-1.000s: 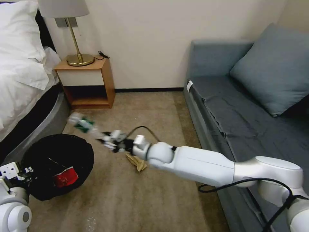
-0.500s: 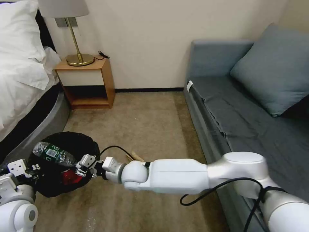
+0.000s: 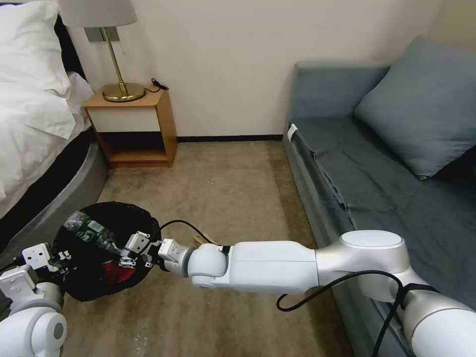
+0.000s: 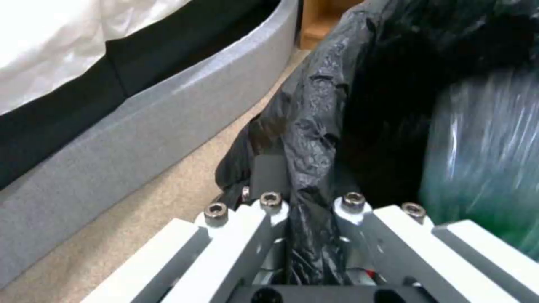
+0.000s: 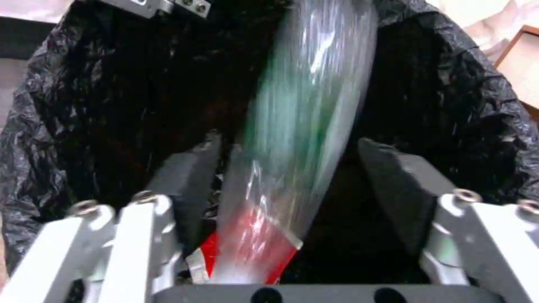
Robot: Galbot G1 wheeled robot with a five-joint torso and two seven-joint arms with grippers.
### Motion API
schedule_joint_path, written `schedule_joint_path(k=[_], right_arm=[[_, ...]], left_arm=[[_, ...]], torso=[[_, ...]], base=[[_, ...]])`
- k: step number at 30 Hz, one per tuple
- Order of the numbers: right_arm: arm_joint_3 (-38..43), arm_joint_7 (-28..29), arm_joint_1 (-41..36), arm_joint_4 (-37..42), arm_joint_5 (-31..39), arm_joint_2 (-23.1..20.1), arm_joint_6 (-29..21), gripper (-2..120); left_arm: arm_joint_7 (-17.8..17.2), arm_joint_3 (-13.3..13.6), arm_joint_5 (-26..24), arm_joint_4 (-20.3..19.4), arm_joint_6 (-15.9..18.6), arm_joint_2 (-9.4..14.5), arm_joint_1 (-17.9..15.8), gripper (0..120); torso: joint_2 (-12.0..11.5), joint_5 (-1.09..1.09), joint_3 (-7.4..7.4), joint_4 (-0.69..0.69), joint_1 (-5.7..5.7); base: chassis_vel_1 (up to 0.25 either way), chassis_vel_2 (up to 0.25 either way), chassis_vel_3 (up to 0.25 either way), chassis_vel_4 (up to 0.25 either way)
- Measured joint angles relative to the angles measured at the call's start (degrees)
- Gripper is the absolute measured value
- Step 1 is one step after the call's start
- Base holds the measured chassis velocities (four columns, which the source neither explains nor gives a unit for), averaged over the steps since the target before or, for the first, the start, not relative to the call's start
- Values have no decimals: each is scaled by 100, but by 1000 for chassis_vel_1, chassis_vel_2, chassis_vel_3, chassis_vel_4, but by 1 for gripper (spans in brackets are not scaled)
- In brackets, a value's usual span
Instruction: Pick up the trash bin, then pick up the garbage on the floor and place it into the trash bin.
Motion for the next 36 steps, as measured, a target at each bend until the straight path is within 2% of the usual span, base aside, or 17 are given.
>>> schedule_joint_path(k=[1,2,4,6,7,9,15,21,26,28,30,32,33,35,36], right_arm=[[0,5,-2,8,-5,-6,0,74],[0,5,-2,8,-5,-6,0,74],[-1,21,-5,27,-6,-10,0,82],[0,23,-5,29,-6,-11,0,82],[-1,27,-5,31,-7,-10,0,92],[12,39,-7,40,-9,0,13,99],[218,92,-26,176,-23,5,23,100],[1242,74,120,395,-233,-129,-100,100],[1815,182,114,-85,-336,-423,-255,100],[1784,248,-79,-718,-351,-545,-356,100],[1750,254,-206,-1020,-252,-587,-519,100],[1714,272,-509,-1517,142,-600,-1122,100],[1714,272,-509,-1517,142,-600,-1122,100],[1820,362,-754,-1796,345,-522,-1632,100],[1820,362,-754,-1796,345,-522,-1632,100]], left_arm=[[0,0,1,0,0,-3,0,3],[0,0,1,0,0,-3,0,3],[2,0,2,-1,1,-12,3,3],[2,1,2,-1,1,-14,4,3],[2,1,3,-1,1,-16,7,3],[2,-5,6,-2,1,-25,19,3],[2,-48,6,-1,1,-29,41,3],[0,-151,-34,75,-1,47,28,3],[10,-246,-82,179,-38,145,25,3],[13,-335,-109,187,-45,213,47,3],[12,-358,-111,185,-45,228,56,3],[11,-343,-83,169,-45,222,85,3],[11,-343,-83,169,-45,222,85,3],[2,-279,15,149,-62,158,144,3],[2,-279,15,149,-62,158,144,3]], torso=[[0,0,0,0,0],[0,0,0,0,0],[0,0,0,0,0],[0,0,0,0,0],[0,0,0,0,0],[0,0,0,0,0],[0,0,0,1,0],[0,0,0,1,0],[0,0,0,0,0],[0,1,0,0,0],[0,1,0,-1,0],[0,1,1,-1,0],[0,1,1,-1,0],[0,1,1,1,0],[0,1,1,1,0]], base=[[0,0,0,0],[0,0,0,0],[0,0,0,0],[0,0,0,0],[0,0,0,0],[0,0,0,0],[0,0,0,0],[0,0,0,0],[0,0,0,0],[0,0,0,0],[0,0,0,0],[0,0,0,0],[0,0,0,0],[0,0,0,0],[0,0,0,0]])
